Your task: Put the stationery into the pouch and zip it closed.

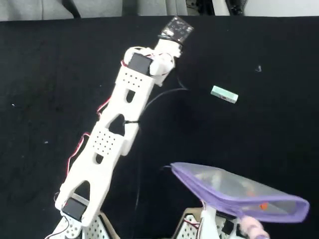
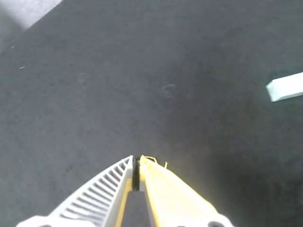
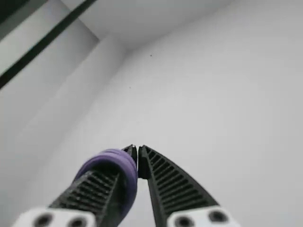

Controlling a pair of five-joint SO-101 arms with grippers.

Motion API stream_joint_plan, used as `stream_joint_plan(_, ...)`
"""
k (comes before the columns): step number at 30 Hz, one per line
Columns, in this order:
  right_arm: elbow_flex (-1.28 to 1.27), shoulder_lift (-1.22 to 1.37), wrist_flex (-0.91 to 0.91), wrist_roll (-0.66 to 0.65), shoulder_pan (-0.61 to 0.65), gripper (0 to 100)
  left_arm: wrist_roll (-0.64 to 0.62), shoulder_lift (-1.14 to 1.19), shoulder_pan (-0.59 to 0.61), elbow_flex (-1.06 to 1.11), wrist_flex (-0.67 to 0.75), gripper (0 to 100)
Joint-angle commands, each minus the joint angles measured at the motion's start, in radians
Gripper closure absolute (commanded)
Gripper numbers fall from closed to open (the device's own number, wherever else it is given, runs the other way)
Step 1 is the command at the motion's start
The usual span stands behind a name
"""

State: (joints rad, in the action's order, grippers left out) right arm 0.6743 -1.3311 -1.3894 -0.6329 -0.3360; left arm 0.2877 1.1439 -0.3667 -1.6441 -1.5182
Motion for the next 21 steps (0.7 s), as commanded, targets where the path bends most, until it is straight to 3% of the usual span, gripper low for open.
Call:
stream_joint_plan(1, 0.012, 0.062, 0.057, -0.063, -0.107, 98.7, -0.008, -0.072, -0.022, -0.021, 0.002, 97)
stream_joint_plan(11, 0.010, 0.070, 0.164, -0.190, -0.232, 98.7, -0.184, -0.026, 0.093, -0.022, -0.040, 97)
stream_joint_plan(21, 0.010, 0.059, 0.152, -0.230, -0.249, 98.7, -0.224, -0.040, 0.163, -0.022, -0.100, 97)
